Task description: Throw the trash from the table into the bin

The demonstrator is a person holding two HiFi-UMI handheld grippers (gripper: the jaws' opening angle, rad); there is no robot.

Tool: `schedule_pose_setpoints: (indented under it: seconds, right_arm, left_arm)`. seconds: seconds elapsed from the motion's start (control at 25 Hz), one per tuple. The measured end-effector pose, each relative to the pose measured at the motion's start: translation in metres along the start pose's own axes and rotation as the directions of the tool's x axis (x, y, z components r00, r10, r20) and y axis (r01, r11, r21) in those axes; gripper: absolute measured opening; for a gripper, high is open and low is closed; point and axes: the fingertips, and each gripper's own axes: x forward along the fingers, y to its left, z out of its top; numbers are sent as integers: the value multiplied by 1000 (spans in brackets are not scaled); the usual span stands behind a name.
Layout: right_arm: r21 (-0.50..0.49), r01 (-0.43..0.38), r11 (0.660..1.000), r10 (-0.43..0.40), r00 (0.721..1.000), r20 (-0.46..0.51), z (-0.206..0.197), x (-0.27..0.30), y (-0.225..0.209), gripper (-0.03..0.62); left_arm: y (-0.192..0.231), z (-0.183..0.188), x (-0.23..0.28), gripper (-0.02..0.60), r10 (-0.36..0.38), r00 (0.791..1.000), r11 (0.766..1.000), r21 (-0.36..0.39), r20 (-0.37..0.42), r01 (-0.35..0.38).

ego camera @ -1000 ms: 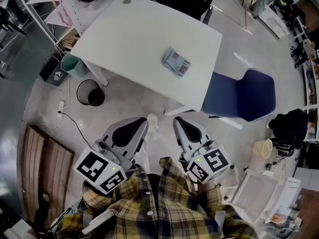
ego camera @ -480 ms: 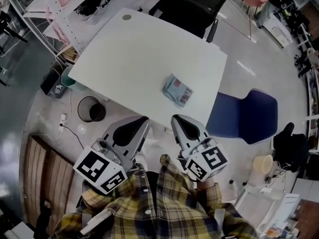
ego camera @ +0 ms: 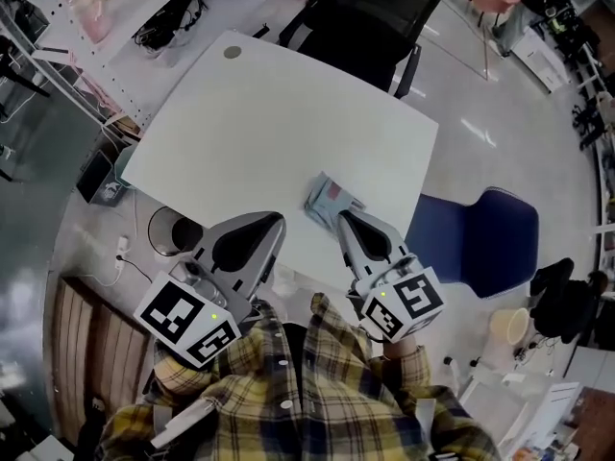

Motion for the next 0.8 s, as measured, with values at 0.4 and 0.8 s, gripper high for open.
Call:
schedule_pose_setpoints:
  seconds: [0.4,0.8]
  right_arm:
    - [-10,31,999,-32,996,-84,-15,23,-25,-2]
    - [13,40,999,-37,983,-178,-42,46,-37,0]
  left_arm:
    - [25,3,27,8,-32,999,999,-18,-33,31]
    - [46,7,33,8,-59,997,998,-41,-54,57]
